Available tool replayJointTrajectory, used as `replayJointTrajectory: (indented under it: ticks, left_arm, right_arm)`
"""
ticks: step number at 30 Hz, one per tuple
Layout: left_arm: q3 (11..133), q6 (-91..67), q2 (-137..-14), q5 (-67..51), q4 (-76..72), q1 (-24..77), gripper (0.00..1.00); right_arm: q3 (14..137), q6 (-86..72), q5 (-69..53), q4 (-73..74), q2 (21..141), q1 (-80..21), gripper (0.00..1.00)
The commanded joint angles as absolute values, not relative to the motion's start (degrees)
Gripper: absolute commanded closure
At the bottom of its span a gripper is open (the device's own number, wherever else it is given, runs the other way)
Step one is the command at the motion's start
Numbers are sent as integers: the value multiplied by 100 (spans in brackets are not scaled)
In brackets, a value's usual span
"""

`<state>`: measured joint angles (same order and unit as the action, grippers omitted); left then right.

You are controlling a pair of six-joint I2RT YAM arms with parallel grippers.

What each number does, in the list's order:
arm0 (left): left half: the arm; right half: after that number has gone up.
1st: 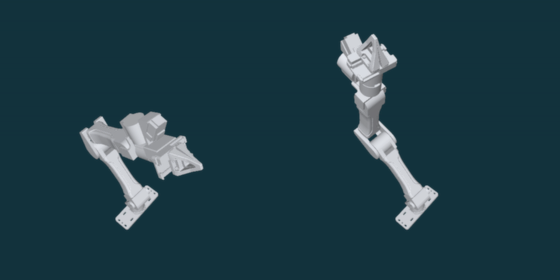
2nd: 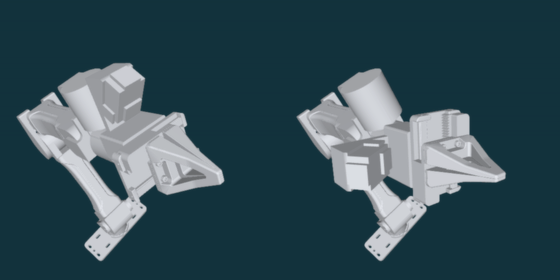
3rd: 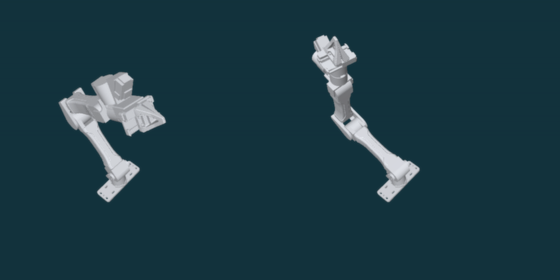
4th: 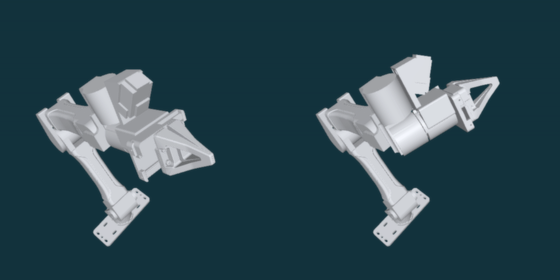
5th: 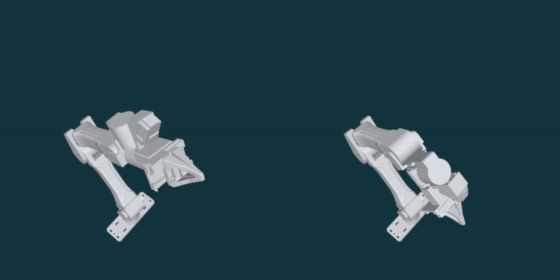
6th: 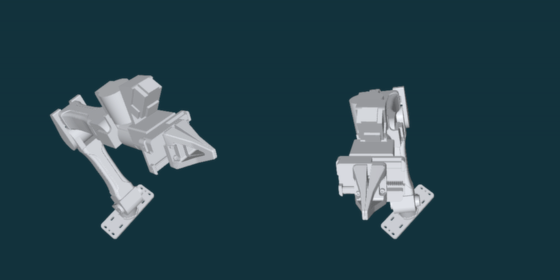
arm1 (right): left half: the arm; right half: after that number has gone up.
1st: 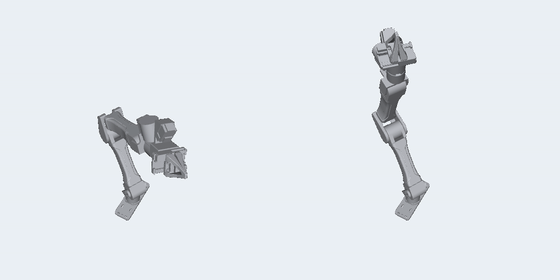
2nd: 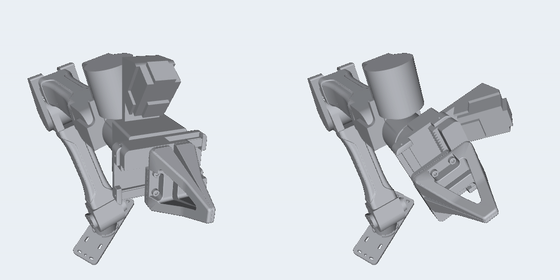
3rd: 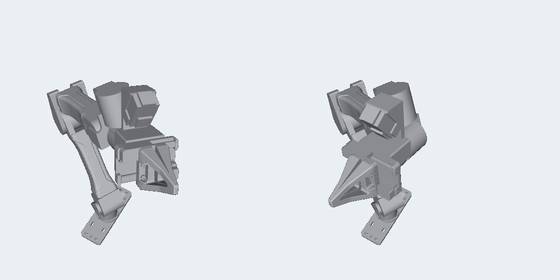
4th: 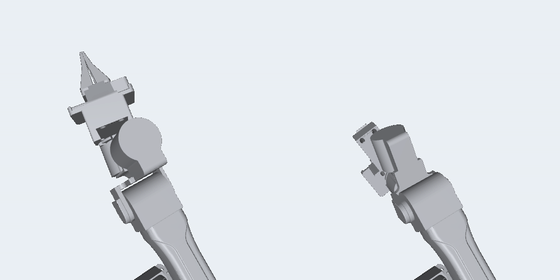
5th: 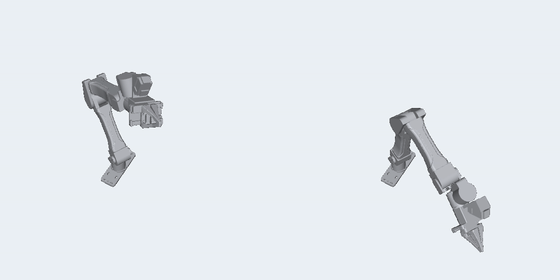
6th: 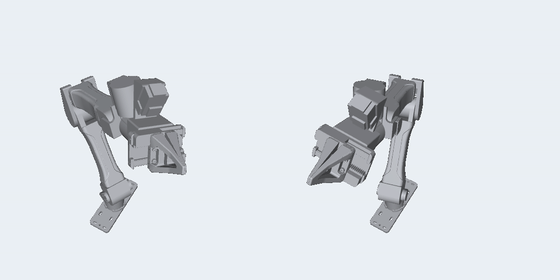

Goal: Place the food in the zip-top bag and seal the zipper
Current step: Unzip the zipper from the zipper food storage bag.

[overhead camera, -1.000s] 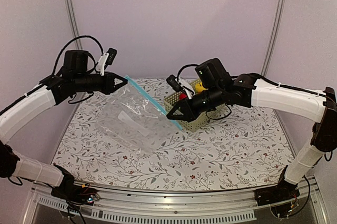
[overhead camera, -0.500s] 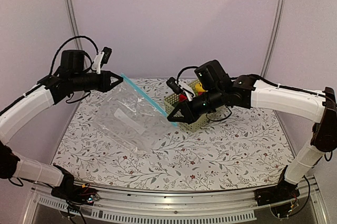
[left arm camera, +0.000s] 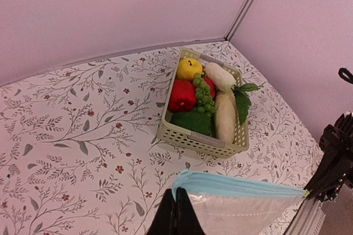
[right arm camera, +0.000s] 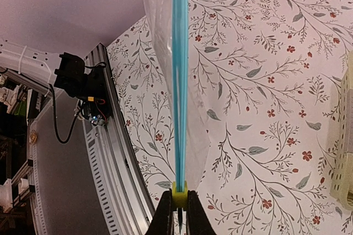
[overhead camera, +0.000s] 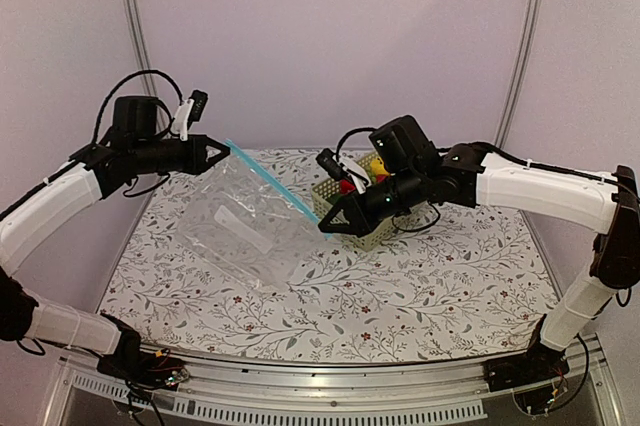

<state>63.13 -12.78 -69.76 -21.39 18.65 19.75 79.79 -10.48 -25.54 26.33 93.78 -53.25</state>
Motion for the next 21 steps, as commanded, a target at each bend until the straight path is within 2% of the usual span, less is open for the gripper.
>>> replayJointTrajectory:
  ticks: [1, 8, 11, 12, 13, 16, 17, 21]
  left_arm:
    - [6275, -1338, -6873, -1811, 1538, 1728, 100]
    - [6259, -1347, -6899, -2038, 1466, 1683, 100]
    - [6266, -1340, -6995, -2700, 1325, 1721, 100]
    - [6267, -1311, -7024, -2975, 1266, 1765, 100]
    - [6279, -1245, -7056, -3257, 1224, 1835, 100]
    - [6332, -903, -7117, -4090, 1219, 2128, 100]
    - [6343, -813, -7115, -4393, 1235, 2276, 100]
    - [6377, -495, -7147, -4944, 1379, 2665, 100]
  right_arm:
    - [7807, -1054, -2549, 3098, 9450, -5396, 100]
    - [7794, -1067, -2549, 3074, 9448, -5398, 100]
    - [7784, -1087, -2553, 3006, 9427, -5396, 100]
    - [7760, -1118, -2568, 2938, 9410, -5391, 96]
    - [7732, -1152, -2574, 2862, 9352, -5394, 86]
    - [7648, -1198, -2455, 2701, 9099, -5395, 48]
    - [7620, -1210, -2341, 2681, 9009, -5396, 40]
    - [7467, -1203, -1793, 2652, 8432, -5387, 21]
